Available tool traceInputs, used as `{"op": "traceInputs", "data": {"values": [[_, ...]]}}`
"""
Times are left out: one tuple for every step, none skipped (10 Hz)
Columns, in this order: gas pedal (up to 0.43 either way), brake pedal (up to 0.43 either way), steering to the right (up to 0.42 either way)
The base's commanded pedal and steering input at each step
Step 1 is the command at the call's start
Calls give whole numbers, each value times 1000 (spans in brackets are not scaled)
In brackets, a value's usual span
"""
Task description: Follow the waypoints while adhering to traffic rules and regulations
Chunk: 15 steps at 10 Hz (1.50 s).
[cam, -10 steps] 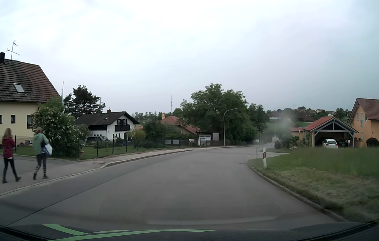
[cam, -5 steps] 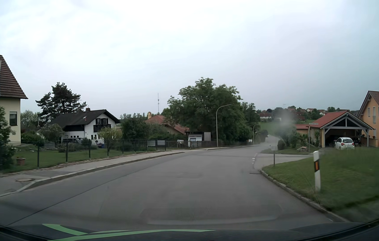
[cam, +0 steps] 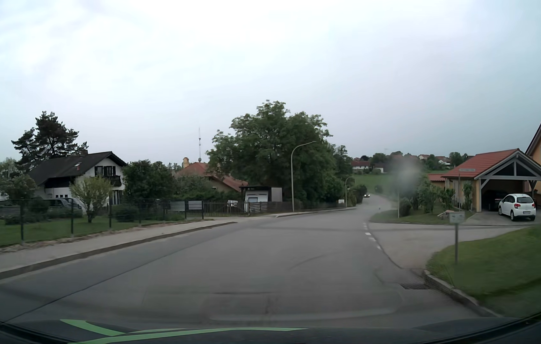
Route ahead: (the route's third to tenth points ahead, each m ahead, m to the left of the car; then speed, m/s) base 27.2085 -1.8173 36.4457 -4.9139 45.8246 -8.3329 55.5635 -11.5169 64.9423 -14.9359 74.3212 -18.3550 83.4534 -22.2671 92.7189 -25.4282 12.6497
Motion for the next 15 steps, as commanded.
{"op": "traceInputs", "data": {"values": [[20,0,51],[20,0,52],[20,0,53],[20,0,54],[20,0,57],[20,0,57],[20,0,57],[20,0,56],[20,0,56],[20,0,56],[20,0,55],[20,0,53],[20,0,51],[20,0,50],[20,0,47]]}}
